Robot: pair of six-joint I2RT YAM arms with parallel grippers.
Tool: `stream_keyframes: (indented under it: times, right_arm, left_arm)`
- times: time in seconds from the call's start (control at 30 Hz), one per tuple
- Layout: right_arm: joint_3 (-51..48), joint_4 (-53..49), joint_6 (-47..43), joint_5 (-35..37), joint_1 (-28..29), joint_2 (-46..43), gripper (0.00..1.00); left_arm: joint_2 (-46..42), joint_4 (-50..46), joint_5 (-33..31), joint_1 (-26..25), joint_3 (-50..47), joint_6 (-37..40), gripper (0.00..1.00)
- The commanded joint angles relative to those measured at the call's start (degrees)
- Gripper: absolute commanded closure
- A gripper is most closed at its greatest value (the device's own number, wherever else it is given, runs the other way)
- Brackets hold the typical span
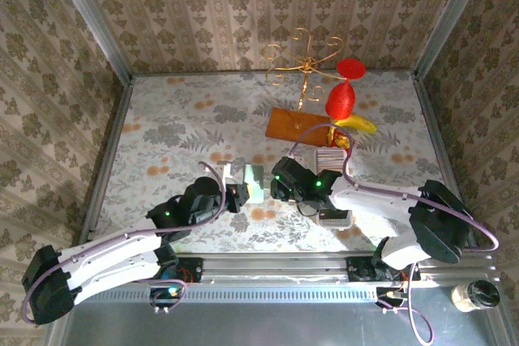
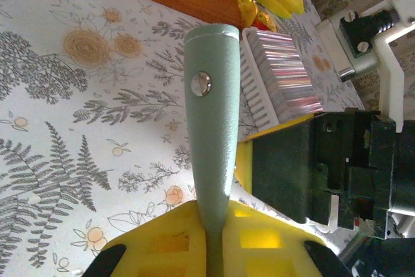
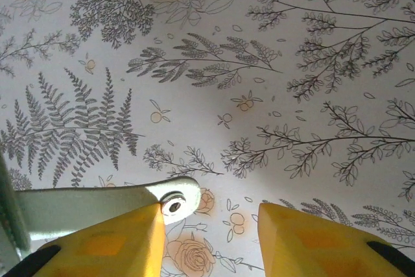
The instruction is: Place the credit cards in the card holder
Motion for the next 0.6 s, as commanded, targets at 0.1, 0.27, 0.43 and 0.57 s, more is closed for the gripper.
stream_keyframes:
  times: [0.1,0.27,0.43,0.57]
  right_arm:
    - [-7.7,11.9,0.0,-3.8,0.4,-10.6,0.55]
    - [-8.6,15.4,-1.3,-9.6,0.4,-13.1,0.49]
    - [-7.7,14.8,-0.8,-11.3,0.4,-10.5,0.49]
    - [-7.2,11.8,-0.5,-8.2,0.3,-9.3,0.52]
  left_arm:
    - [-1.0,1.3,-1.7,-0.1,-0.8,-2.4,1.0]
    - [-1.1,4.5,1.4,-0.1,-1.9,-4.3,1.0]
    - [-1.8,7.3,3.4,-0.1,-3.0,-6.0,1.0]
    - [-3.3,6.9,2.9,-0.1,-3.5,-6.1,1.0]
